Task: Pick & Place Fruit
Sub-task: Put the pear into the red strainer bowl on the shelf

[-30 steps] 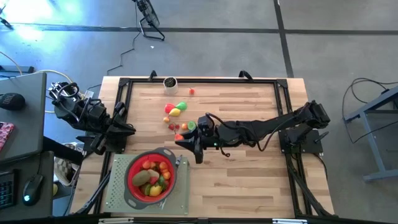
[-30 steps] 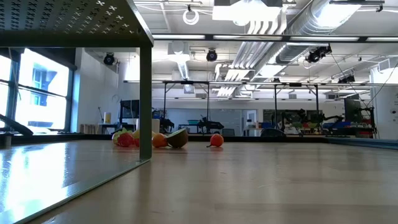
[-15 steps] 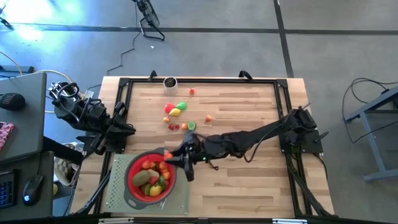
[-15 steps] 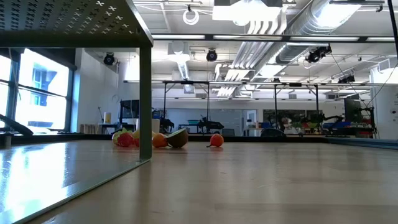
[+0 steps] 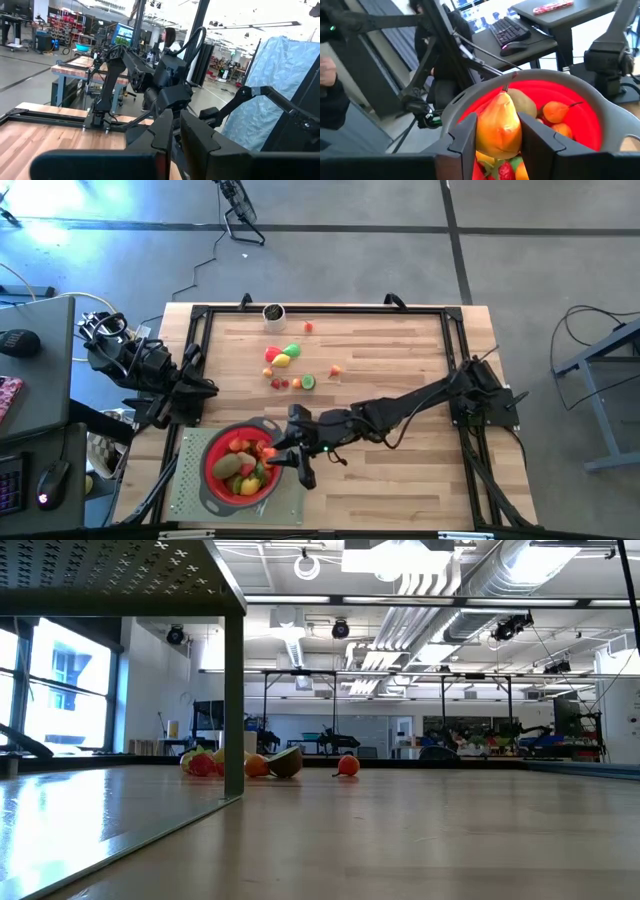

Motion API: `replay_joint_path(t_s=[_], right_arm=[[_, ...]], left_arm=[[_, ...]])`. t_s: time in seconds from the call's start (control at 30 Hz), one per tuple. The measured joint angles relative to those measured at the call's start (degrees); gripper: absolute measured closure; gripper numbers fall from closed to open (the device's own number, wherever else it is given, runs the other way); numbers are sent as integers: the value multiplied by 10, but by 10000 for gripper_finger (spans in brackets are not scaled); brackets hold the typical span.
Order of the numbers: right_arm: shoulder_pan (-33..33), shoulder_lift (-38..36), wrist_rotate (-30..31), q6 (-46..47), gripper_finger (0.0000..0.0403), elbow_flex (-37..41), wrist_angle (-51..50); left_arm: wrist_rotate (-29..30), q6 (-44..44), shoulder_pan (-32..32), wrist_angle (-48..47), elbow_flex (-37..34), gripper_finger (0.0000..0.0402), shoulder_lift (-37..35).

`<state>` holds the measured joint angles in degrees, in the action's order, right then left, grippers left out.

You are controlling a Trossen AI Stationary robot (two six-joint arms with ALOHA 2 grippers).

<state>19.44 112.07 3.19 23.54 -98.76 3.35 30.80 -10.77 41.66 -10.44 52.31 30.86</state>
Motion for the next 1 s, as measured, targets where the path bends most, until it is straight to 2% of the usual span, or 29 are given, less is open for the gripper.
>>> replay_joint_path(t_s=[0.27, 0.4, 0.77, 1.0], right_arm=[[-21, 0, -26, -15, 271, 0, 3], [-29, 0, -66, -39, 257, 0, 3], [-32, 0, -63, -43, 160, 0, 4], [-38, -12, -79, -41, 165, 0, 6]], left_arm=[[15, 0, 0, 0, 0, 371, 0], [15, 0, 0, 0, 0, 371, 0], [15, 0, 0, 0, 0, 371, 0], [14, -2, 0, 0, 0, 371, 0]])
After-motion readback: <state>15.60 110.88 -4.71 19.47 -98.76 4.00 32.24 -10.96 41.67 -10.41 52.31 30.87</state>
